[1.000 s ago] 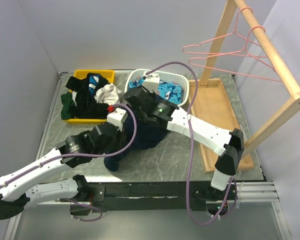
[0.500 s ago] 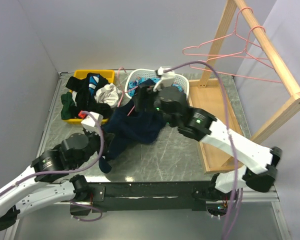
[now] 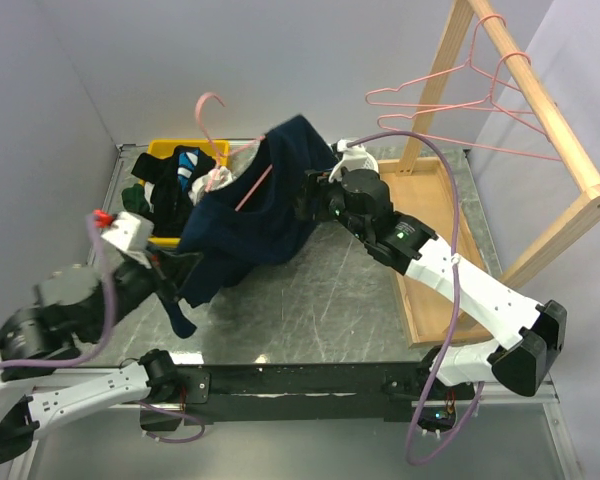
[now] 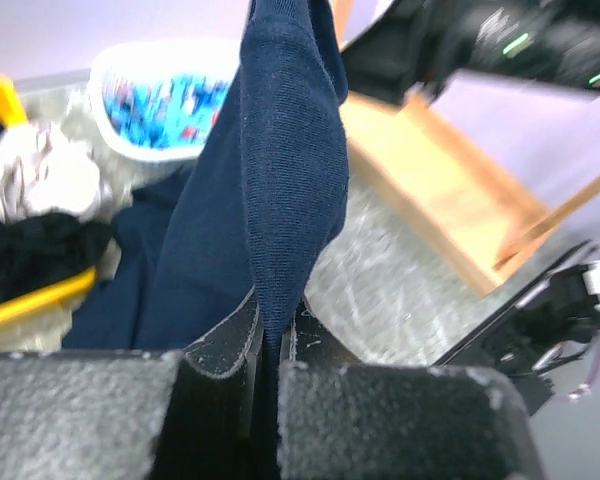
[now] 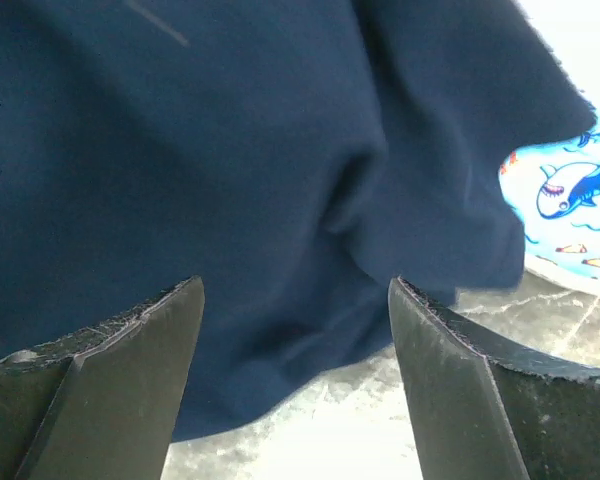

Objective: Place the t-shirt on the hanger

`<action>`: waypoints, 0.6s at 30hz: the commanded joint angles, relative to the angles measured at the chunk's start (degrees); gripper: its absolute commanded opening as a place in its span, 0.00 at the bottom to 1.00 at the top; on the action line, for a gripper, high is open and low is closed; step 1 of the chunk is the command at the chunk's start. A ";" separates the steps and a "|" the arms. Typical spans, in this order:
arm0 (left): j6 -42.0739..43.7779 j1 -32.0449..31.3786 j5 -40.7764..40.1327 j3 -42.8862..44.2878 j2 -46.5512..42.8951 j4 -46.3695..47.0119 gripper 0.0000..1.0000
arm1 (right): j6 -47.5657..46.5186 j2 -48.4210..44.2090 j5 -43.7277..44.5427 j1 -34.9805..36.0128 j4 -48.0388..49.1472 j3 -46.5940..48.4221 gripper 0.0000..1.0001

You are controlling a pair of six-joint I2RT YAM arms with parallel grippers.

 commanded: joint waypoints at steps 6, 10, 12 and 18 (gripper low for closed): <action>5.49 0.25 5.06 11.94 2.97 -1.77 0.01 | -1.05 0.97 -3.39 -3.18 12.33 -0.42 0.81; 5.93 0.25 4.71 14.48 3.85 -3.62 0.01 | 1.06 0.98 -5.41 -3.18 13.30 0.91 0.79; 6.11 0.25 4.62 15.11 4.11 -4.58 0.01 | 2.99 -0.51 -6.29 -3.18 15.40 -0.14 0.79; 6.37 0.25 5.58 16.69 4.64 -5.47 0.01 | 7.39 -1.49 -8.14 -3.27 19.36 -3.40 0.63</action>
